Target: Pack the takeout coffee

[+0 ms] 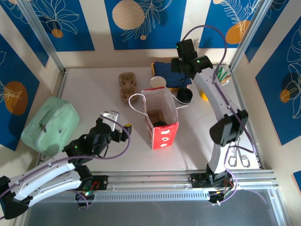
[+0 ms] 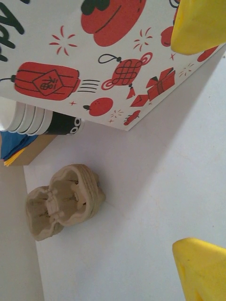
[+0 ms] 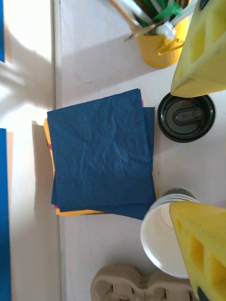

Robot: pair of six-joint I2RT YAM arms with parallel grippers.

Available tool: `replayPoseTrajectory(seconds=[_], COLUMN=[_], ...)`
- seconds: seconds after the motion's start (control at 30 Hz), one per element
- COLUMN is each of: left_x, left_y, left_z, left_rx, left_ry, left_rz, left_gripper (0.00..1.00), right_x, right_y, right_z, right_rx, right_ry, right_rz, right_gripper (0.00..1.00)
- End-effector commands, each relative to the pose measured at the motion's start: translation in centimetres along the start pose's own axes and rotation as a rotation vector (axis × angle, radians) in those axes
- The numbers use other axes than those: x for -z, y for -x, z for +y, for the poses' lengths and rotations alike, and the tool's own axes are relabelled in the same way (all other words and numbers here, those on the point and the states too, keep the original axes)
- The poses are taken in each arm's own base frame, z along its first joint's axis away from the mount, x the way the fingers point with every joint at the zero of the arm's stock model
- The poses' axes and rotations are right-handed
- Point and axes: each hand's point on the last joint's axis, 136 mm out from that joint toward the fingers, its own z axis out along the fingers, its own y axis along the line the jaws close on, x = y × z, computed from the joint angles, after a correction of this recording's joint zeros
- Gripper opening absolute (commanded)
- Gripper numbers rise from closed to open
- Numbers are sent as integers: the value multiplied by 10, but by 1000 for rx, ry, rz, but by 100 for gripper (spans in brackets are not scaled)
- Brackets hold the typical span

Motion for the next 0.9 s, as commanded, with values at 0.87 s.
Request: replayPoseTrajectory(seconds=[0.87], left_x=[22], left_y=[35], left_z=[12], left_rx=[-9], left_ry=[57], left_rz=[-14], left_gripper=[100], right_x=[-175], right_y=[-23], right_z=[4], right_rx=[-58], right_ry=[36], right_rz=[162], right_gripper=[70])
